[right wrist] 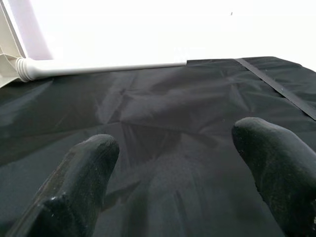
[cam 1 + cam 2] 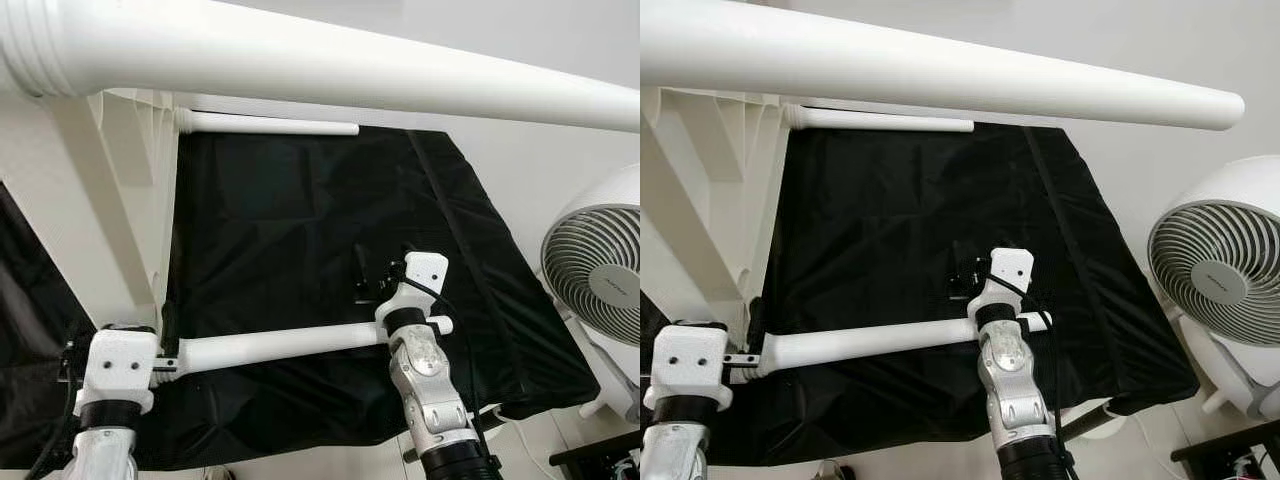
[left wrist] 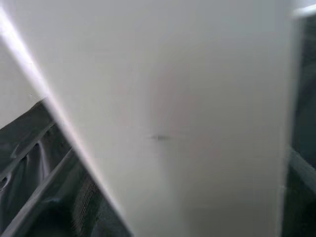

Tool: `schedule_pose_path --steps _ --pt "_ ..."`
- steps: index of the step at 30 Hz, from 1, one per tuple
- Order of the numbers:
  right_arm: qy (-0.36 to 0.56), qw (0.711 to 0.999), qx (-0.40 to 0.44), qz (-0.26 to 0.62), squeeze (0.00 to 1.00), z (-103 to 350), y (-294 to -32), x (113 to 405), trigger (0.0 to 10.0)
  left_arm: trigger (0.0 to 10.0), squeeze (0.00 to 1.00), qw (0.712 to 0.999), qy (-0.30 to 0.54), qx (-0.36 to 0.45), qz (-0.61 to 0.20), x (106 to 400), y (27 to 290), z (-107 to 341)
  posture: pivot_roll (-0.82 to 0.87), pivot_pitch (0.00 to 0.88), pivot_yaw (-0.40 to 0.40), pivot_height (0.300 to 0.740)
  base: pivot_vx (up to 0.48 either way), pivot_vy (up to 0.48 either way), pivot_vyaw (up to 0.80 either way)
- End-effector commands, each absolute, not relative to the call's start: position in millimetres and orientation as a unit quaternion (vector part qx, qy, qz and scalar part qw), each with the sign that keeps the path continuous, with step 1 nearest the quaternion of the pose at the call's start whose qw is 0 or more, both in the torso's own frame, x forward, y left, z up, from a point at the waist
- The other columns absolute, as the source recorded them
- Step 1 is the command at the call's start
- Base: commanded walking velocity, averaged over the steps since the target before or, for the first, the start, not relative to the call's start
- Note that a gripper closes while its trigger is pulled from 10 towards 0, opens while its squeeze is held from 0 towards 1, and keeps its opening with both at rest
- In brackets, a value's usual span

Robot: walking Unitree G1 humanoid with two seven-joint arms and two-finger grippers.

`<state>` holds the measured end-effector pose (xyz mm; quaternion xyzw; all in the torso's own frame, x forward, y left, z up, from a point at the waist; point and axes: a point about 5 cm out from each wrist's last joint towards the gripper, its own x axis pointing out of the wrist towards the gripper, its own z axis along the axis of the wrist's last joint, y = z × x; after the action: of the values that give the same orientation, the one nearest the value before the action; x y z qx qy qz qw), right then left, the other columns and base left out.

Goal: Building children table

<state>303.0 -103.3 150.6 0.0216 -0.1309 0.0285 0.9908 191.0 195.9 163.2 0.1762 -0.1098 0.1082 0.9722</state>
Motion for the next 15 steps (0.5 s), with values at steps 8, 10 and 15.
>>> schedule_pose_path --steps 8,10,15 --pt "-0.131 0.991 0.017 0.023 0.00 149 -108 300 10.0 10.0 1.00 0.972 -0.126 0.114 0.162 189 200 172 0.15 0.154 -0.087 0.740 0.000 0.000 0.00" --pt "-0.131 0.991 0.016 0.023 0.00 149 -108 300 10.0 10.0 0.78 0.972 -0.127 0.117 0.161 188 200 173 0.15 0.156 -0.087 0.740 0.000 0.000 0.00" --pt "-0.130 0.991 0.016 0.026 0.00 149 -107 300 10.0 10.0 0.00 0.973 -0.135 0.118 0.147 188 197 175 0.16 0.159 -0.093 0.740 0.000 0.000 0.00"
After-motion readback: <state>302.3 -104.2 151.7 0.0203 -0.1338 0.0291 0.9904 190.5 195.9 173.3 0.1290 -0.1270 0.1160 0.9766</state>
